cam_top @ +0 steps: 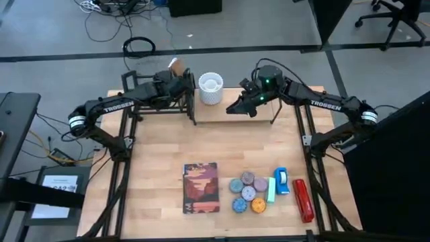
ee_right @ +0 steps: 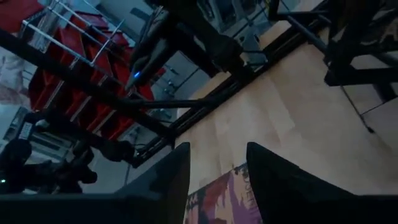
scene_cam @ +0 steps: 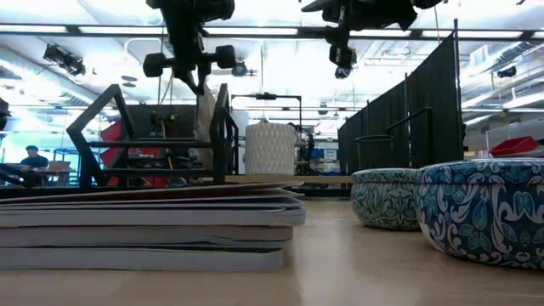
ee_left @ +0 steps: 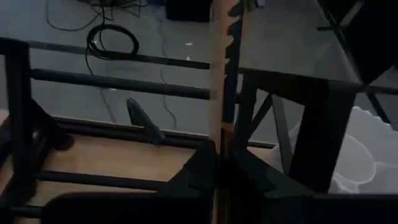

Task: Stock shelves
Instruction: Put the brown book on the bookshelf

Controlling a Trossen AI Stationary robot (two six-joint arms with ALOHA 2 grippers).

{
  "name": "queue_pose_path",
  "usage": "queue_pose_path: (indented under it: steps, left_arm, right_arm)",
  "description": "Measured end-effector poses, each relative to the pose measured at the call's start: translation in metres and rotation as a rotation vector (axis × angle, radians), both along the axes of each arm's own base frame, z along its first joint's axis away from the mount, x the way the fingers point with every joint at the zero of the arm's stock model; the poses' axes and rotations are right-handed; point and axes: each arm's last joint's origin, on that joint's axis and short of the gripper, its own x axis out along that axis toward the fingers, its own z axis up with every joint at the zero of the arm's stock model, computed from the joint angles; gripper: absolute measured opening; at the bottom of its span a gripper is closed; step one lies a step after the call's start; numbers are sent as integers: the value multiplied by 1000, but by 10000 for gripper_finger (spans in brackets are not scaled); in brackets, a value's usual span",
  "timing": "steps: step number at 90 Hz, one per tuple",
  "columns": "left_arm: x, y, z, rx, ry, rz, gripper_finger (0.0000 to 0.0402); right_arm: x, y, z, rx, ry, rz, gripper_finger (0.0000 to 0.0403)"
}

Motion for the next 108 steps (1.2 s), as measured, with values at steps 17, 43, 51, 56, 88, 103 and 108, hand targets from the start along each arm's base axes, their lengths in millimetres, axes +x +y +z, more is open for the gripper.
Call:
queue_pose_path:
  steps: [17, 43, 51, 56, 88, 103, 108]
  left_arm:
    - [3, 1, 2, 12, 5, -40, 69]
    - [10, 3, 6, 36, 64, -191, 85]
    - [11, 3, 7, 38, 98, -238, 85]
    - [11, 3, 7, 37, 122, -265, 85]
    - [12, 1, 10, 32, 207, -398, 86]
    - [12, 3, 20, 55, 217, -412, 90]
    - [12, 3, 23, 63, 221, -418, 94]
  right_arm:
    - [0, -1, 0, -2, -1, -1, 130]
    - [0, -1, 0, 0, -2, 7, 130]
    - [0, -1, 0, 0, -2, 7, 130]
    - [0, -1, 0, 0, -2, 7, 130]
    - [0, 0, 0, 1, -1, 9, 130]
    - [0, 0, 0, -3, -2, 10, 130]
    - [0, 0, 0, -7, -3, 10, 130]
